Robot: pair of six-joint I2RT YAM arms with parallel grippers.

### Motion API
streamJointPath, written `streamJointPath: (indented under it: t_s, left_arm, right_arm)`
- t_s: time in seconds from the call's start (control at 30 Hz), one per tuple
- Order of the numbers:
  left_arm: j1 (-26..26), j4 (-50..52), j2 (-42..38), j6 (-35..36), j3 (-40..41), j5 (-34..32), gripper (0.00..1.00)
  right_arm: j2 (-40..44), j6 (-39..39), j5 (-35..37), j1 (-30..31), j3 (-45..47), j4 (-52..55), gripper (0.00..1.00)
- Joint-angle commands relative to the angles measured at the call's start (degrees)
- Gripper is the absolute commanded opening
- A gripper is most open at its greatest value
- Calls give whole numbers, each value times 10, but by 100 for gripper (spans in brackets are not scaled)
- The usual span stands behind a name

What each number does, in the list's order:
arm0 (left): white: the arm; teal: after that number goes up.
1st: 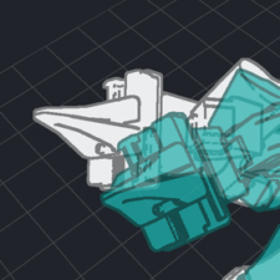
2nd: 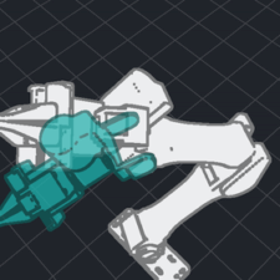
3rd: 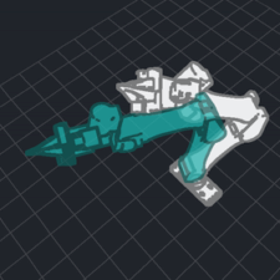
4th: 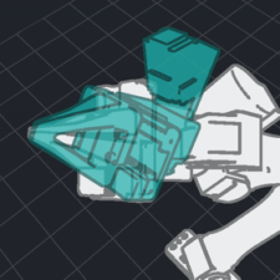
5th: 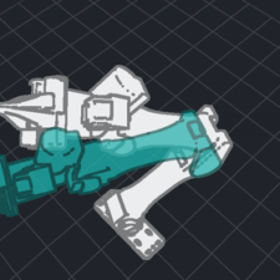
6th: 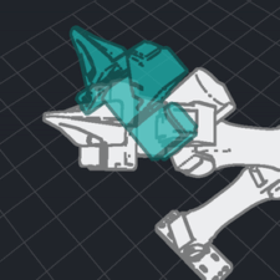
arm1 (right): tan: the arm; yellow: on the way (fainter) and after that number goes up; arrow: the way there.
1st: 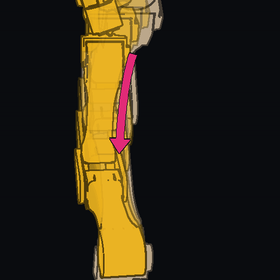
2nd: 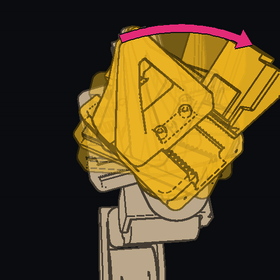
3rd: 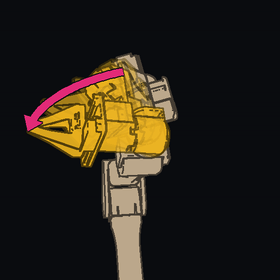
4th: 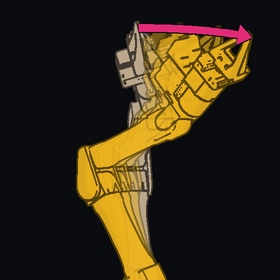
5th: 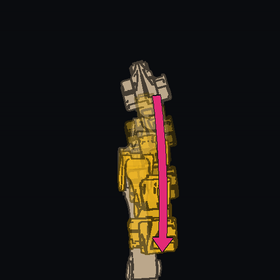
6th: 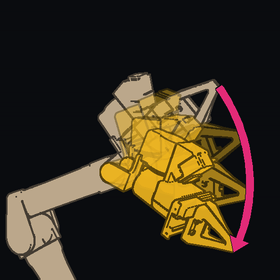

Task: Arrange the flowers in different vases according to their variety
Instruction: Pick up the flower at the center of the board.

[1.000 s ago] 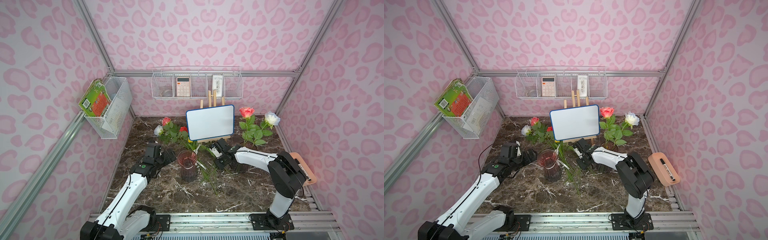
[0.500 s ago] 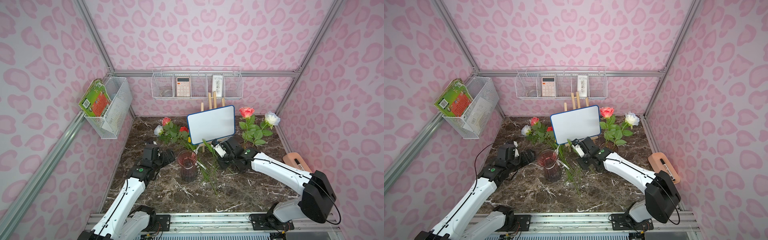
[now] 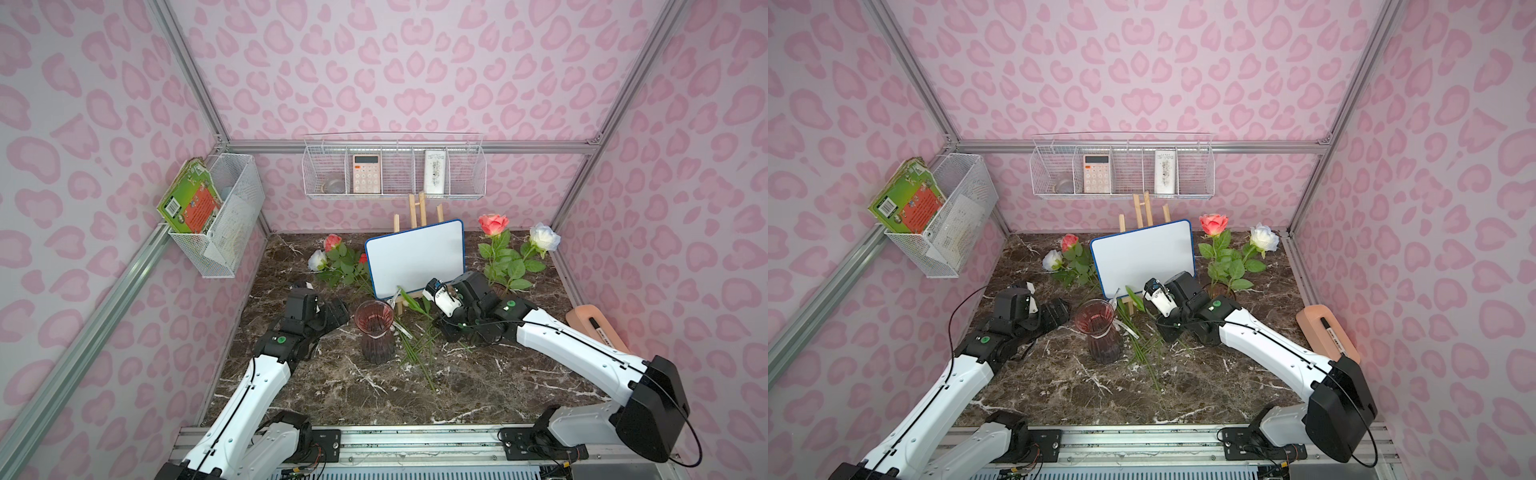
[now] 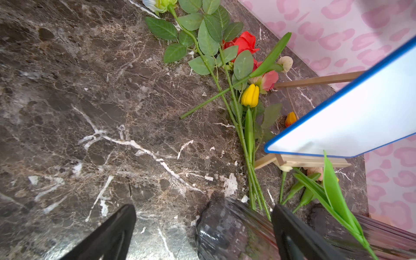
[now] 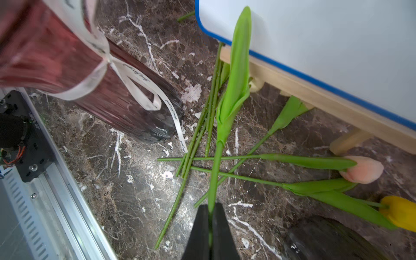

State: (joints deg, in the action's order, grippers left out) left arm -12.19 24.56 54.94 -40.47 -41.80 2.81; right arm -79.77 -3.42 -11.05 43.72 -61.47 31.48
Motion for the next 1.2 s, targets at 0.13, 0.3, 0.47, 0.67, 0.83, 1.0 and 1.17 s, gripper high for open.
streamJointPath:
  t_s: [0.13, 0.3, 0.47, 0.67, 0.83, 1.0, 1.17]
  left_arm:
    - [-2, -59, 114, 26, -82, 148, 91]
    - [-20, -105, 209, 34, -131, 187, 86]
    - [-46, -126, 280, 39, -177, 191, 78]
    - [-60, -143, 338, 43, -207, 171, 73]
    - [-66, -151, 359, 42, -217, 171, 71]
    - [-69, -137, 320, 42, -206, 165, 73]
    - [-69, -103, 283, 51, -207, 145, 75]
  right_arm:
    - [-32, -35, 36, -49, 5, -18, 0]
    - [-31, -40, 43, -85, 8, -46, 0]
    - [-41, -6, -31, -81, 4, -24, 0]
    - [-19, -1, -29, -24, 19, 11, 0]
    - [10, -40, -6, 7, 25, 25, 0]
    - [57, -76, 32, 32, 15, 56, 0]
    - [95, -84, 24, 46, -3, 74, 0]
